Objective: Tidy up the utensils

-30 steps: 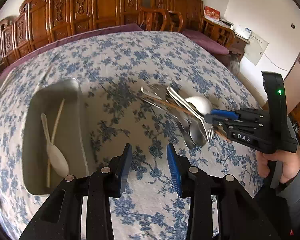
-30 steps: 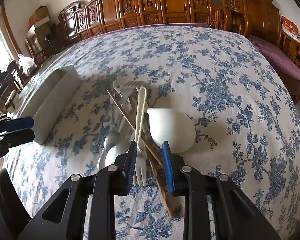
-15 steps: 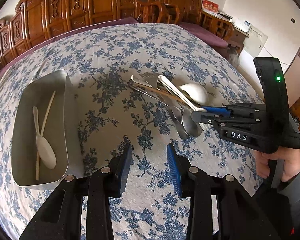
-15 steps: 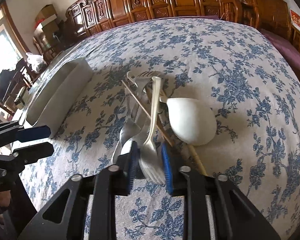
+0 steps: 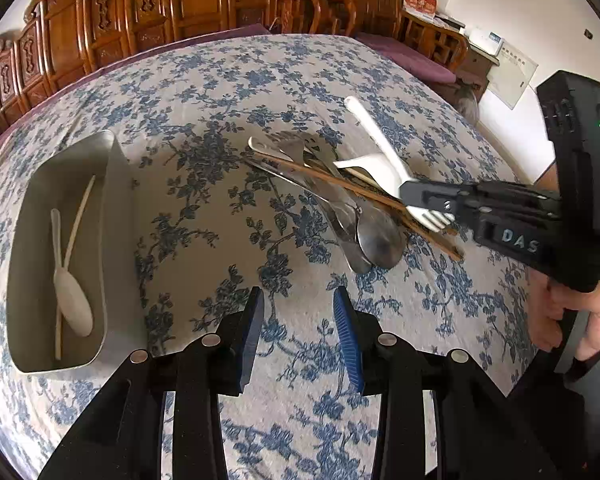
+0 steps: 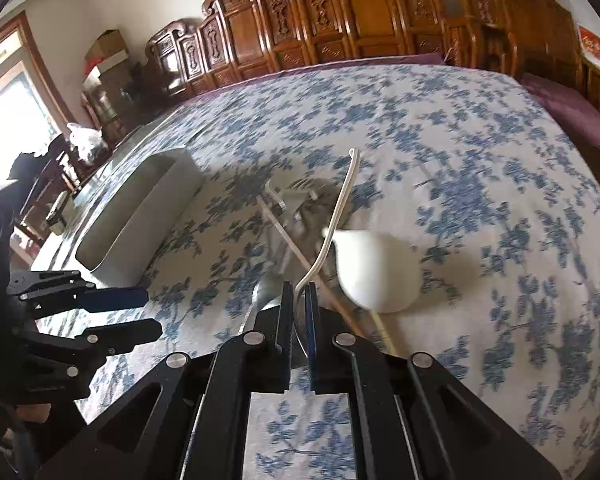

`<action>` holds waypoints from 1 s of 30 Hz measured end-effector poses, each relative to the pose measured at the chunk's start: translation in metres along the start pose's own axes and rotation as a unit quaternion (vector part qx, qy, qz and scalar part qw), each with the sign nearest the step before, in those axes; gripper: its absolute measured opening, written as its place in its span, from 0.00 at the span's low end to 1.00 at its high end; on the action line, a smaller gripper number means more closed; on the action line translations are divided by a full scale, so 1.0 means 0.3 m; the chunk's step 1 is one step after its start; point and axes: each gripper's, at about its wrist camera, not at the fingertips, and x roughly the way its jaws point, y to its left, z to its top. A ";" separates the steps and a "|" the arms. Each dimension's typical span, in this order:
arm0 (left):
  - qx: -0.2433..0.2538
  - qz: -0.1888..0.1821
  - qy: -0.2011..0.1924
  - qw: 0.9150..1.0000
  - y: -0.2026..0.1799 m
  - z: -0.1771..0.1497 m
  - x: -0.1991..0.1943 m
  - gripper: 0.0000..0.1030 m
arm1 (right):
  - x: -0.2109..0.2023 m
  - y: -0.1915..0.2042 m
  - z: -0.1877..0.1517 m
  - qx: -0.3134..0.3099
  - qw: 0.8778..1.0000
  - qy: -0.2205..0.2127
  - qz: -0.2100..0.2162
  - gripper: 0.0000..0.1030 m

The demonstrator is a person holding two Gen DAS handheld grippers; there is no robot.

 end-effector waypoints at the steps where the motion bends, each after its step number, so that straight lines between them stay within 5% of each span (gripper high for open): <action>1: -0.001 -0.001 0.001 1.000 -0.001 0.004 0.006 0.33 | -0.005 -0.008 0.001 0.001 1.000 -0.002 -0.005 0.07; 9: -0.022 -0.009 0.005 1.000 -0.030 0.084 0.095 0.33 | -0.007 -0.067 0.004 0.009 0.999 -0.005 -0.048 0.07; 30: -0.120 -0.027 0.024 0.992 -0.016 0.219 0.255 0.33 | -0.007 -0.074 0.020 0.022 0.999 -0.010 -0.027 0.07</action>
